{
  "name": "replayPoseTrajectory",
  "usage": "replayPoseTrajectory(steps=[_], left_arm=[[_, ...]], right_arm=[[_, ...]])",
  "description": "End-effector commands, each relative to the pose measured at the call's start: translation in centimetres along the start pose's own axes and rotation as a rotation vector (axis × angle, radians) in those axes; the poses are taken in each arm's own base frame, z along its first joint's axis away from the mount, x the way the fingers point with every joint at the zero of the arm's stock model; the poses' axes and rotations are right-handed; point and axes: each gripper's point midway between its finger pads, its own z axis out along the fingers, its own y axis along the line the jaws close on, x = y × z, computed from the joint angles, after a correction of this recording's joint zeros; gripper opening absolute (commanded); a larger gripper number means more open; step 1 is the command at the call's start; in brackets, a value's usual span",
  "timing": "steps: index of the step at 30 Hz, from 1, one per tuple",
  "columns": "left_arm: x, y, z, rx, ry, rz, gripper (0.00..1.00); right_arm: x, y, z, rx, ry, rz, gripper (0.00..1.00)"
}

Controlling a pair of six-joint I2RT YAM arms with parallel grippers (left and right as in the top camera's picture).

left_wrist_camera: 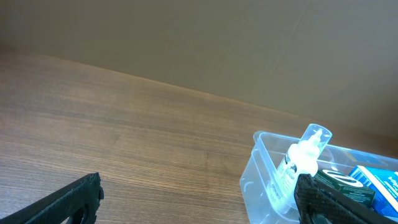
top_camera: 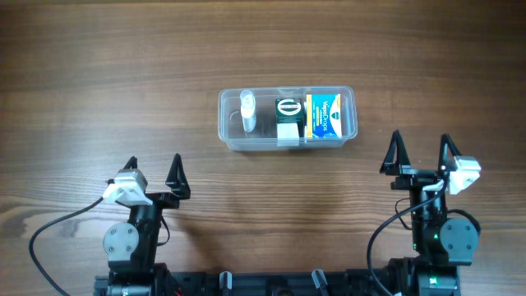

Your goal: Pack container

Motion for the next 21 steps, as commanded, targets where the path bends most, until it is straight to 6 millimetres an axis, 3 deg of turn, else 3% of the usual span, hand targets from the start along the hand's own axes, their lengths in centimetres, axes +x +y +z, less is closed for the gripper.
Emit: replayPoseTrajectory(steps=[1,7,15,17,21], left_arm=[[0.2,-0.1,0.0,0.008,0.002,-0.01,1.0],[0.2,-0.1,0.0,0.009,0.002,-0.01,1.0],[0.2,-0.1,0.0,0.008,0.002,-0.01,1.0],[0.2,-0.1,0.0,0.008,0.002,-0.01,1.0],[0.2,0.0,0.0,0.008,0.002,-0.01,1.0]], right_arm=[[0.2,-0.2,-0.4,0.006,-0.024,-0.011,1.0],[-0.2,0.0,-1.3,-0.009,-0.078,-0.036,1.0],[1.6,-0.4,-1.5,-0.011,-0.087,-0.037,1.0],[2.6,-0.7,-1.4,0.002,-0.046,-0.035,1.0],[6.4,-1.3,-1.5,0.023,0.11,-0.029,1.0]])
